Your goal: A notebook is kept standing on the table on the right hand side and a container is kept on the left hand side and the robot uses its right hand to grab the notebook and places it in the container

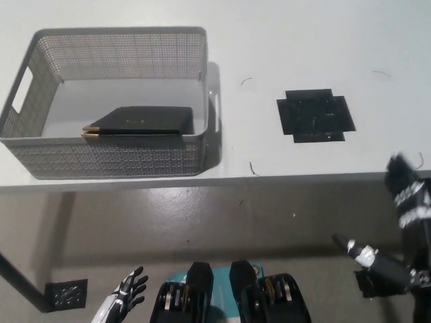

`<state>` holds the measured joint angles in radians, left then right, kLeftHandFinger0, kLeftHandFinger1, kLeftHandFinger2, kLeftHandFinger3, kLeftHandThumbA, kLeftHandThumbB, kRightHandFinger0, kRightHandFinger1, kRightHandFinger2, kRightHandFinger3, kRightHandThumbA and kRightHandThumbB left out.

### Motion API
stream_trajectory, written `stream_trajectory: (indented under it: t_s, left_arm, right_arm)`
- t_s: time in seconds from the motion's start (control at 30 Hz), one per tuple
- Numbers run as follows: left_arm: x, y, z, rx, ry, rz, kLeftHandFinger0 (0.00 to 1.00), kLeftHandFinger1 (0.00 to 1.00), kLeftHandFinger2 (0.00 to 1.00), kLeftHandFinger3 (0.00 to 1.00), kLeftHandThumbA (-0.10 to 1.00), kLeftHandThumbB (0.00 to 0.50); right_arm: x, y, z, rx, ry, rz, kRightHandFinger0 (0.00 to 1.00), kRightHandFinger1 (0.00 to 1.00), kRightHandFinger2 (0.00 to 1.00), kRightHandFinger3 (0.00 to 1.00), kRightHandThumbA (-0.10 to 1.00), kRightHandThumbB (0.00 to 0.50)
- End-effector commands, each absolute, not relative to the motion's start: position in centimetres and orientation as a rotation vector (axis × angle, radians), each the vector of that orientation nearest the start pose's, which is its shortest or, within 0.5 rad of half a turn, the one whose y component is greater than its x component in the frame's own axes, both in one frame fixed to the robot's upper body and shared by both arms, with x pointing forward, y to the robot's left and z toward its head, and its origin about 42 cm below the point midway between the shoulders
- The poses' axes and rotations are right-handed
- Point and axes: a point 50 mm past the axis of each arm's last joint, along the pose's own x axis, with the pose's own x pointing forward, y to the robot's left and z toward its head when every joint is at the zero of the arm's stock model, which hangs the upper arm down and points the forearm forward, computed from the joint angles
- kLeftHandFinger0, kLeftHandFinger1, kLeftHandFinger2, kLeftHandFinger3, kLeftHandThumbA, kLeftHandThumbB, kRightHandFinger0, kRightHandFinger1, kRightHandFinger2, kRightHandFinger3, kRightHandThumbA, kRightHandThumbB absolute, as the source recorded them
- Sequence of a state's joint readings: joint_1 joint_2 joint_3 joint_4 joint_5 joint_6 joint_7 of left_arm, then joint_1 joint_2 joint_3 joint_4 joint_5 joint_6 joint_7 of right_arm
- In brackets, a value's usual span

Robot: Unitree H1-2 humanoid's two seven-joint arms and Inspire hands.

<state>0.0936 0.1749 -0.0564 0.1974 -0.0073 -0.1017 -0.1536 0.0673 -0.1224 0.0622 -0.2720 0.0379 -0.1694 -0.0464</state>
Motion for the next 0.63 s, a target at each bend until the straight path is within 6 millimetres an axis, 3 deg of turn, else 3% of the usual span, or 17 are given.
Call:
stream_trajectory:
  t_s: [0.0, 0.07, 0.17, 0.2, 0.27, 0.3, 0.47, 0.6]
  left_arm:
    - [24.1, 26.5, 3.4, 0.174, 0.172, -0.197, 1.00, 1.00, 1.00, 1.00, 1.00, 0.199]
    - [23.7, 26.6, 3.3, 0.175, 0.178, -0.196, 1.00, 1.00, 1.00, 1.00, 1.00, 0.200]
    - [23.4, 26.6, 3.2, 0.168, 0.174, -0.192, 1.00, 1.00, 1.00, 1.00, 1.00, 0.195]
    - [23.7, 26.6, 3.3, 0.167, 0.163, -0.190, 1.00, 1.00, 1.00, 1.00, 1.00, 0.189]
    - [24.7, 26.6, 4.0, 0.152, 0.138, -0.185, 1.00, 1.00, 1.00, 1.00, 1.00, 0.179]
    - [25.0, 26.7, 4.2, 0.153, 0.123, -0.188, 1.00, 1.00, 1.00, 1.00, 1.00, 0.172]
    - [26.3, 26.7, 5.2, 0.165, 0.089, -0.161, 1.00, 1.00, 1.00, 1.00, 1.00, 0.179]
    - [27.0, 26.6, 5.6, 0.144, 0.076, -0.143, 1.00, 1.00, 1.00, 1.00, 1.00, 0.179]
  right_arm:
    - [27.0, -23.0, 14.2, -0.010, -0.362, 0.068, 1.00, 1.00, 1.00, 1.00, 1.00, 0.320]
    - [27.2, -23.2, 11.8, -0.024, -0.268, 0.058, 1.00, 1.00, 1.00, 1.00, 1.00, 0.343]
    - [27.8, -23.5, 9.5, 0.002, -0.189, 0.072, 1.00, 1.00, 1.00, 1.00, 1.00, 0.339]
    - [28.2, -23.4, 8.5, 0.012, -0.158, 0.075, 1.00, 1.00, 1.00, 1.00, 1.00, 0.324]
    - [29.2, -23.3, 6.8, 0.044, -0.093, 0.074, 1.00, 1.00, 1.00, 1.00, 0.97, 0.347]
    - [29.4, -23.4, 5.6, 0.057, -0.059, 0.091, 1.00, 1.00, 1.00, 1.00, 0.96, 0.326]
    - [30.5, -24.2, 4.3, 0.034, 0.000, 0.104, 1.00, 1.00, 1.00, 1.00, 0.98, 0.307]
    - [31.1, -24.6, 4.0, 0.018, 0.008, 0.116, 1.00, 1.00, 1.00, 1.00, 0.97, 0.320]
